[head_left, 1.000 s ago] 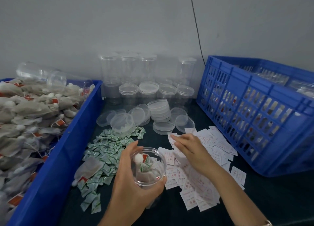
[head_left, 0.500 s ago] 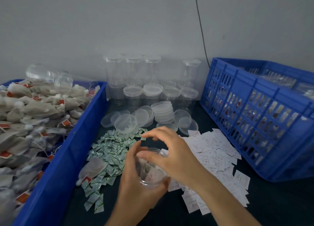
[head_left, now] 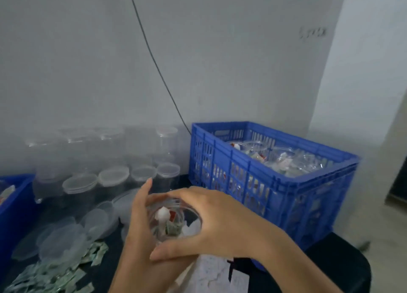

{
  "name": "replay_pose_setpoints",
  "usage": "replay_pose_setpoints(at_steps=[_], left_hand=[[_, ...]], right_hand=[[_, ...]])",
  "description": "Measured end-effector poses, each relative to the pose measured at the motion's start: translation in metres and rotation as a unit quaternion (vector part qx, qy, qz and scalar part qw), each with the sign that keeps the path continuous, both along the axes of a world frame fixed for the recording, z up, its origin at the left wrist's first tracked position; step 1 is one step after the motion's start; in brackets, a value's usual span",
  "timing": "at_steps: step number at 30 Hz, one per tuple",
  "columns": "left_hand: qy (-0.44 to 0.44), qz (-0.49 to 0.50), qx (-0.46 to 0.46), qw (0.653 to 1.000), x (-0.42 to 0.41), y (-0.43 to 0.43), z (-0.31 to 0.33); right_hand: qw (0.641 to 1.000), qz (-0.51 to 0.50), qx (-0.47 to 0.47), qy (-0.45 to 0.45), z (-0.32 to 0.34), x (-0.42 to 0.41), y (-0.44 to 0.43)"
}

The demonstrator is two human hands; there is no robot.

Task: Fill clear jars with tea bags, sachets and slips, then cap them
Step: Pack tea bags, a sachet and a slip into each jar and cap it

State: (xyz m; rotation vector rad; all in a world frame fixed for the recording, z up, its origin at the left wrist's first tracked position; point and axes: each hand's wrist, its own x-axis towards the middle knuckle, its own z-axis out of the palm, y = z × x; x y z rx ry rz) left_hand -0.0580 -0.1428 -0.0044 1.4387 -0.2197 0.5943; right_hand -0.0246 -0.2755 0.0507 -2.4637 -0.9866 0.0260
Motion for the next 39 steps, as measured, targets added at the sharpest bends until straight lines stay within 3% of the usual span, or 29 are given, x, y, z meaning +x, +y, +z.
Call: replay_pose_setpoints(at_steps=[6,12,16,21,27,32,39], left_hand=[[-0.022,-0.043,0.045,0.998,0.066,-0.059,0.05],[-0.058,-0.146,0.156,0.975,0.104,-0.077,0.125],[-0.002,-0.166,0.219,0.961,0.128,-0.077,0.154],[0.038,-0.089,0.353,0.931,0.168,-0.074,0.127],[0.088,-0.098,0.395,0.909,0.196,-0.088,0.101],[0.103,-0.116,0.442,0.884,0.212,-0.099,0.086],[0.103,-0.122,0.44,0.884,0.229,-0.093,0.069]], right_hand=[[0.993,-0.07,0.074,-0.061,0.053,0.037,-0.06],[0.976,-0.134,0.132,-0.111,0.111,0.073,-0.098],[0.959,-0.202,0.135,-0.145,0.151,0.1,-0.112],[0.931,-0.307,0.067,-0.185,0.174,0.149,-0.125],[0.916,-0.364,-0.032,-0.167,0.147,0.183,-0.133],[0.932,-0.349,-0.005,-0.094,0.115,0.192,-0.145],[0.937,-0.338,0.034,-0.077,0.121,0.204,-0.149]])
